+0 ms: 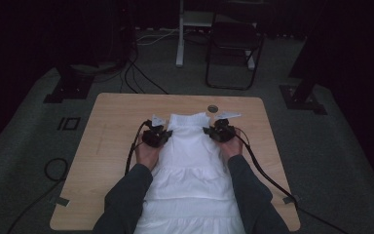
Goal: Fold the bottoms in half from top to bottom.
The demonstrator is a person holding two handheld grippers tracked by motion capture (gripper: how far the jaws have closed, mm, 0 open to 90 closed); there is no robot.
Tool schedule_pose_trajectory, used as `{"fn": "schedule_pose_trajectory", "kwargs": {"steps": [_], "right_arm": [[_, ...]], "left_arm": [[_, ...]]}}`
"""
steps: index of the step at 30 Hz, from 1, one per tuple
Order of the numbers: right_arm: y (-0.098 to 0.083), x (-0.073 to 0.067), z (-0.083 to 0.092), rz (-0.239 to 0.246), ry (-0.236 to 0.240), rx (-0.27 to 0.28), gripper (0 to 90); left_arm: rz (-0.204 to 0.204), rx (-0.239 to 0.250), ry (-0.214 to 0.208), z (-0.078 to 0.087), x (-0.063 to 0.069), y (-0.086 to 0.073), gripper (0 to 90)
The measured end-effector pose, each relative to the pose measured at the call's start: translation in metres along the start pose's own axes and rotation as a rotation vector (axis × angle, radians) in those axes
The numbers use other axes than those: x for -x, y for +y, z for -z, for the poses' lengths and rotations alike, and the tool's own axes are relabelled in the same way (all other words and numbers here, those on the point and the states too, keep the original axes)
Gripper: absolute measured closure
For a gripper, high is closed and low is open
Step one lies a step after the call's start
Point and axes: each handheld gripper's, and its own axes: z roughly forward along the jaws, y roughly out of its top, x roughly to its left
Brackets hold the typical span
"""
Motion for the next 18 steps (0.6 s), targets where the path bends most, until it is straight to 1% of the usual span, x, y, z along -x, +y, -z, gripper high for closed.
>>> {"fn": "schedule_pose_trajectory", "kwargs": {"steps": [1, 2, 3, 6, 7, 9, 11, 13, 15, 18], "right_arm": [[0.006, 0.002, 0.004, -0.001, 0.004, 0.013, 82.4], [0.013, 0.005, 0.009, -0.004, 0.007, 0.032, 82.4], [0.018, 0.006, 0.012, -0.006, 0.006, 0.043, 82.4], [0.034, 0.007, 0.026, -0.003, -0.001, 0.097, 82.5], [0.038, 0.007, 0.031, -0.001, 0.001, 0.111, 82.5], [0.043, 0.005, 0.040, 0.001, 0.013, 0.123, 82.5], [0.042, 0.003, 0.048, 0.014, 0.035, 0.116, 82.5], [0.035, 0.000, 0.055, 0.020, 0.059, 0.109, 82.5], [0.025, -0.006, 0.064, 0.021, 0.085, 0.101, 82.5], [0.003, -0.016, 0.077, 0.052, 0.105, 0.068, 82.5]], "left_arm": [[-0.001, 0.018, -0.001, 0.003, -0.002, 0.009, 85.3], [0.003, 0.029, -0.002, 0.004, -0.003, 0.014, 85.3], [0.008, 0.051, -0.007, 0.007, -0.004, 0.020, 85.3], [0.008, 0.107, -0.009, 0.016, -0.003, 0.037, 85.3], [0.002, 0.115, -0.010, 0.020, -0.001, 0.041, 85.3], [-0.007, 0.131, -0.021, 0.028, 0.001, 0.043, 85.2], [-0.013, 0.131, -0.035, 0.035, 0.005, 0.041, 85.2], [-0.021, 0.130, -0.058, 0.043, 0.010, 0.034, 85.1], [-0.022, 0.122, -0.093, 0.051, 0.018, 0.022, 85.1], [-0.058, 0.094, -0.141, 0.064, 0.032, 0.000, 84.9]]}}
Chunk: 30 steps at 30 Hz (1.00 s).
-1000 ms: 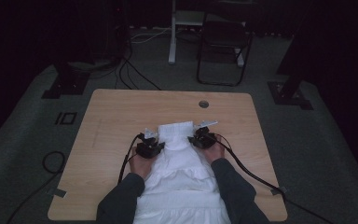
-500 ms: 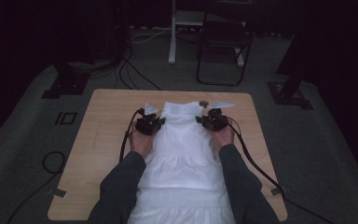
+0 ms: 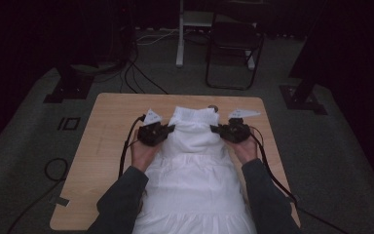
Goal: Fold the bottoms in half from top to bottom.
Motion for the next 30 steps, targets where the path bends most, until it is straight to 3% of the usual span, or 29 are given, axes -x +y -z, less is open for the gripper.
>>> {"fn": "schedule_pose_trajectory", "kwargs": {"steps": [3, 5, 7, 10, 13, 17, 20, 26, 29, 30], "right_arm": [[-0.025, -0.013, 0.011, -0.001, 0.034, -0.031, 82.5], [-0.044, -0.022, 0.013, -0.002, 0.042, -0.065, 82.4], [-0.064, -0.031, 0.012, 0.006, 0.050, -0.110, 82.4], [-0.090, -0.041, 0.007, 0.007, 0.056, -0.157, 82.3], [-0.105, -0.044, -0.001, 0.002, 0.050, -0.190, 81.0], [-0.108, -0.047, -0.008, 0.038, -0.005, -0.189, 65.5], [-0.106, -0.046, -0.013, 0.054, -0.043, -0.183, 54.6], [-0.108, -0.041, -0.026, 0.033, -0.066, -0.218, 42.1], [-0.109, -0.040, -0.031, 0.025, -0.061, -0.236, 43.4], [-0.109, -0.039, -0.032, 0.020, -0.051, -0.237, 50.2]], "left_arm": [[0.015, -0.031, -0.061, 0.012, 0.017, -0.024, 84.6], [0.007, -0.076, -0.077, 0.017, 0.029, -0.041, 84.5], [0.025, -0.130, -0.103, 0.017, 0.037, -0.060, 84.4], [0.025, -0.205, -0.107, 0.014, 0.046, -0.086, 84.2], [0.046, -0.239, -0.111, 0.005, 0.046, -0.102, 84.1], [0.057, -0.248, -0.097, -0.001, 0.042, -0.108, 83.8], [0.044, -0.256, -0.082, -0.004, 0.043, -0.109, 83.6], [0.014, -0.266, -0.051, -0.010, 0.045, -0.111, 82.9], [0.015, -0.265, -0.048, -0.014, 0.043, -0.111, 82.6], [0.017, -0.263, -0.047, -0.015, 0.041, -0.111, 82.6]]}}
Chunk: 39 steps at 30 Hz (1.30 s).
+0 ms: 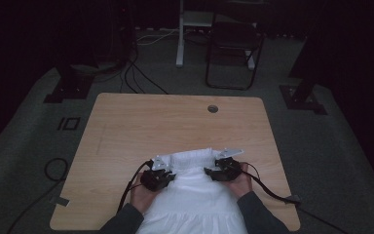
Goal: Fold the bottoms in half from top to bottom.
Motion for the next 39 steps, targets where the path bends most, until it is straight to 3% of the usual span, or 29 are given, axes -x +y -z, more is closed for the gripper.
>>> {"fn": "schedule_pose_trajectory", "kwargs": {"steps": [2, 4, 6, 12, 20, 27, 32, 36, 39], "right_arm": [[0.001, 0.001, -0.001, -0.001, 0.036, 0.008, 67.8], [0.002, 0.000, -0.002, -0.003, 0.029, 0.014, 75.9], [0.003, 0.000, -0.004, 0.006, 0.021, 0.019, 78.3], [0.008, 0.010, -0.012, -0.030, 0.025, 0.026, 79.1], [0.030, 0.024, -0.030, -0.011, -0.018, 0.018, 79.1], [0.058, 0.036, -0.052, -0.017, -0.069, 0.006, 79.5], [0.075, 0.039, -0.065, -0.022, -0.102, 0.012, 79.7], [0.083, 0.042, -0.070, -0.034, -0.121, 0.015, 80.1], [0.085, 0.038, -0.057, -0.009, -0.128, 0.046, 80.4]], "left_arm": [[-0.004, 0.000, 0.012, -0.002, -0.003, 0.002, 82.6], [-0.004, 0.003, 0.025, -0.004, -0.004, 0.005, 82.6], [-0.012, -0.002, 0.038, -0.006, -0.007, 0.008, 82.6], [-0.029, -0.001, 0.067, -0.014, -0.017, 0.018, 82.5], [-0.066, -0.033, 0.133, -0.027, -0.039, 0.040, 82.3], [-0.087, -0.043, 0.235, -0.042, -0.067, 0.062, 82.3], [-0.075, -0.056, 0.294, -0.050, -0.085, 0.075, 82.4], [-0.059, -0.074, 0.319, -0.051, -0.081, 0.083, 85.4], [-0.039, -0.008, 0.291, -0.034, -0.076, 0.085, 85.8]]}}
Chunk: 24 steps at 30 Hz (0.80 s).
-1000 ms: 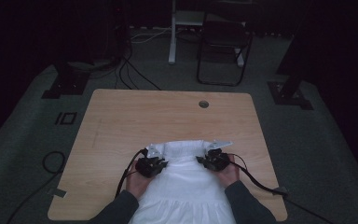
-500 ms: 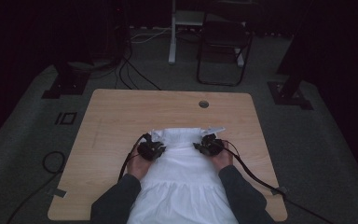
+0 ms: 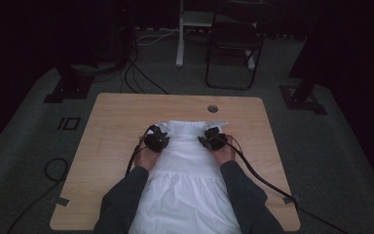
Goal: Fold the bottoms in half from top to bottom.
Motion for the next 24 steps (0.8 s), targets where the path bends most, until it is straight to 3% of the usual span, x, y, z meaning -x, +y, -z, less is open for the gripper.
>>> {"fn": "schedule_pose_trajectory", "kwargs": {"steps": [3, 5, 8, 11, 15, 20, 22, 24], "right_arm": [[0.008, 0.001, 0.027, 0.003, 0.027, 0.086, 80.5], [0.013, 0.001, 0.047, 0.006, 0.038, 0.136, 80.6], [0.018, -0.002, 0.082, 0.032, 0.049, 0.209, 80.7], [0.011, -0.006, 0.106, 0.051, 0.079, 0.230, 80.7], [-0.018, -0.019, 0.118, 0.063, 0.134, 0.186, 80.7], [-0.061, -0.036, 0.111, 0.074, 0.179, 0.078, 80.7], [-0.072, -0.041, 0.106, 0.073, 0.198, 0.043, 80.7], [-0.078, -0.047, 0.100, 0.077, 0.214, 0.011, 80.7]], "left_arm": [[0.052, 0.099, -0.056, 0.028, -0.002, 0.006, 85.9], [0.066, 0.173, -0.083, 0.050, 0.001, 0.012, 85.9], [0.038, 0.232, -0.111, 0.079, 0.011, 0.017, 85.8], [0.016, 0.248, -0.162, 0.101, 0.024, 0.010, 85.7], [-0.001, 0.197, -0.217, 0.107, 0.039, -0.014, 85.4], [-0.021, 0.029, -0.307, 0.085, 0.054, -0.055, 85.0], [-0.055, -0.028, -0.304, 0.074, 0.056, -0.067, 84.8], [-0.080, -0.051, -0.275, 0.064, 0.054, -0.073, 84.6]]}}
